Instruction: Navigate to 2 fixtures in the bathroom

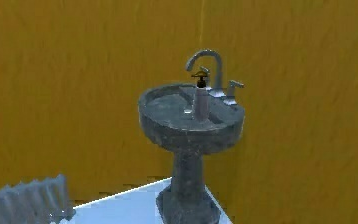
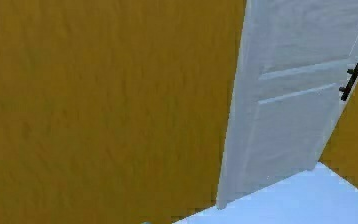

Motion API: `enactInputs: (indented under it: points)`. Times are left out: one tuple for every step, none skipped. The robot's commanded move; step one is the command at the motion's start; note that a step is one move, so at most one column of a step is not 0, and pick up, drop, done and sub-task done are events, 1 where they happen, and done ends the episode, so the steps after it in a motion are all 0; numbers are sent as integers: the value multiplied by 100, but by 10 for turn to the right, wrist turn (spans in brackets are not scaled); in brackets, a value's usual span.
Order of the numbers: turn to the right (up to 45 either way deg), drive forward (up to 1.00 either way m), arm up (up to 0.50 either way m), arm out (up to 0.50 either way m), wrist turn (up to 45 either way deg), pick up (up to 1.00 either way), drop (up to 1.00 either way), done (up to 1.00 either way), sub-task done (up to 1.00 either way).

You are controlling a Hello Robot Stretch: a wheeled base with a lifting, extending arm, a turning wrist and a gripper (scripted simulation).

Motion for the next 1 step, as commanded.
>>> enactInputs:
  points:
    - [-450,0,0,0,0,0,0,0,0]
